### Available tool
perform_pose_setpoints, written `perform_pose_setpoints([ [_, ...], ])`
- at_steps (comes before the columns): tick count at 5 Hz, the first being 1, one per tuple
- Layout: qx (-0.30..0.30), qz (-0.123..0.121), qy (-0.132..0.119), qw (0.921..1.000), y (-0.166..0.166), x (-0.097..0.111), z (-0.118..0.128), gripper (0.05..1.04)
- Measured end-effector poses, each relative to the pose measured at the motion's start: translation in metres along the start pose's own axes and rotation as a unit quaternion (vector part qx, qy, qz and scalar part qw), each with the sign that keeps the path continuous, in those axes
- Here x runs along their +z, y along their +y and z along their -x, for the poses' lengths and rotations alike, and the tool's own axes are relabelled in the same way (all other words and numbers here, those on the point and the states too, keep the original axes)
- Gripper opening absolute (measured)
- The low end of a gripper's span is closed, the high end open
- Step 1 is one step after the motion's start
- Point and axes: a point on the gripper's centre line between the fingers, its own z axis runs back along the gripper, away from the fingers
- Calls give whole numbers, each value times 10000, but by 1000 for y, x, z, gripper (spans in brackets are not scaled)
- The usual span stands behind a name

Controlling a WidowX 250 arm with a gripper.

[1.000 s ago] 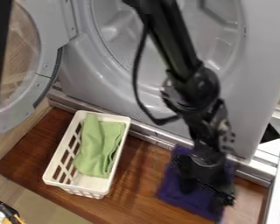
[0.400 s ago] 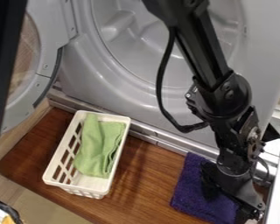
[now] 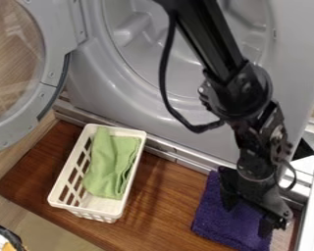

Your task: Move purple cloth to the right side of the table

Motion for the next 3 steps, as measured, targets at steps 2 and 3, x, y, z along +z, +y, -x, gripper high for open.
perform_pose_setpoints([
  [2, -195, 31, -359, 9992, -2, 32, -1, 999],
  [3, -178, -11, -461, 9988, 7, 47, 6, 999],
])
